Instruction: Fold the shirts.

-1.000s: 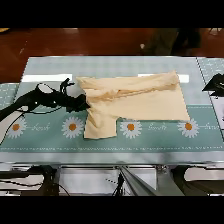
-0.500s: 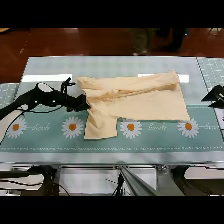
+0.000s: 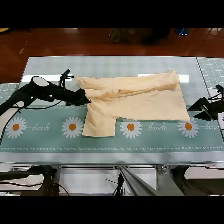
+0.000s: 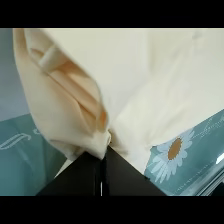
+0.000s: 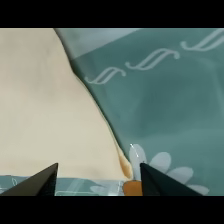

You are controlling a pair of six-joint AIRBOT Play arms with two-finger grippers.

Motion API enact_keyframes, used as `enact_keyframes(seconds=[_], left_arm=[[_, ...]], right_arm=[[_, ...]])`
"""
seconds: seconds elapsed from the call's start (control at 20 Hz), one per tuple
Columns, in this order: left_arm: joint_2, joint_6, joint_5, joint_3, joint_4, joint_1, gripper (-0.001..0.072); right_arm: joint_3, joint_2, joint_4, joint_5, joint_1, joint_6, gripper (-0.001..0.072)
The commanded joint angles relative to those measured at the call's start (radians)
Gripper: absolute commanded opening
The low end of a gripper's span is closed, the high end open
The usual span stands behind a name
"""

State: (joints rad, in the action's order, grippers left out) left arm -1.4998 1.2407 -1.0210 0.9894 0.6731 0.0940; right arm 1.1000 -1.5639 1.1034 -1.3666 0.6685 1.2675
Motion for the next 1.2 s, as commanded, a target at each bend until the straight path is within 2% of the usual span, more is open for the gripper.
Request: enact_keyframes(seconds=[0.0,0.05,0.1,0.15,0.2,0.25,0.35,0.4,0.45,0.5,0.6,0.7,0.85,0.95,1.15], left_arm=[[0.004,-0.003,-0.003,0.014,-0.001,-0.001,0.0023],[0.004,-0.003,-0.004,0.014,-0.001,-0.001,0.0024],[0.004,-0.003,-0.003,0.014,-0.001,-0.001,0.0024],[0.004,-0.003,-0.002,0.014,-0.001,-0.001,0.0024],[0.004,-0.003,0.000,0.014,-0.001,-0.001,0.0024],[0.004,-0.004,0.000,0.014,-0.001,-0.001,0.0024],[0.004,-0.026,0.000,0.014,-0.001,-0.001,0.0024],[0.004,-0.029,0.001,0.014,-0.001,-0.002,0.0024],[0.005,-0.047,-0.001,0.021,-0.001,-0.002,0.0023],[0.009,-0.055,-0.005,0.034,-0.001,-0.002,0.0023],[0.047,-0.056,-0.012,0.092,-0.001,-0.002,0.0022],[0.122,-0.055,-0.011,0.201,-0.001,-0.010,0.0023],[0.269,-0.050,-0.011,0.439,-0.001,-0.042,0.0023],[0.365,-0.050,-0.011,0.625,0.000,-0.066,0.0023],[0.513,0.006,-0.011,0.892,0.016,-0.087,0.0023]], right_arm=[[-0.071,0.000,-0.013,0.042,0.000,-0.005,0.0588],[-0.092,0.000,-0.016,0.052,0.000,-0.006,0.0575],[-0.107,0.000,-0.029,0.059,0.000,-0.018,0.0527],[-0.118,0.000,-0.039,0.069,0.000,-0.025,0.0526],[-0.123,0.000,-0.045,0.084,0.000,-0.026,0.0465],[-0.123,0.000,-0.060,0.100,0.000,-0.026,0.0369],[-0.122,0.000,-0.095,0.118,-0.018,-0.040,0.0319],[-0.122,0.000,-0.095,0.124,-0.040,-0.055,0.0228],[-0.122,0.000,-0.105,0.125,-0.071,-0.089,0.0073],[-0.116,0.001,-0.125,0.114,-0.102,-0.132,0.0020],[-0.062,0.011,-0.171,0.071,-0.164,-0.185,0.0020],[0.051,0.055,-0.231,0.048,-0.208,-0.185,0.0020],[0.273,0.183,-0.441,0.056,-0.225,-0.182,0.0019],[0.420,0.298,-0.543,0.116,-0.223,-0.178,0.0019],[0.613,0.548,-0.472,0.315,-0.223,-0.077,0.0019]])
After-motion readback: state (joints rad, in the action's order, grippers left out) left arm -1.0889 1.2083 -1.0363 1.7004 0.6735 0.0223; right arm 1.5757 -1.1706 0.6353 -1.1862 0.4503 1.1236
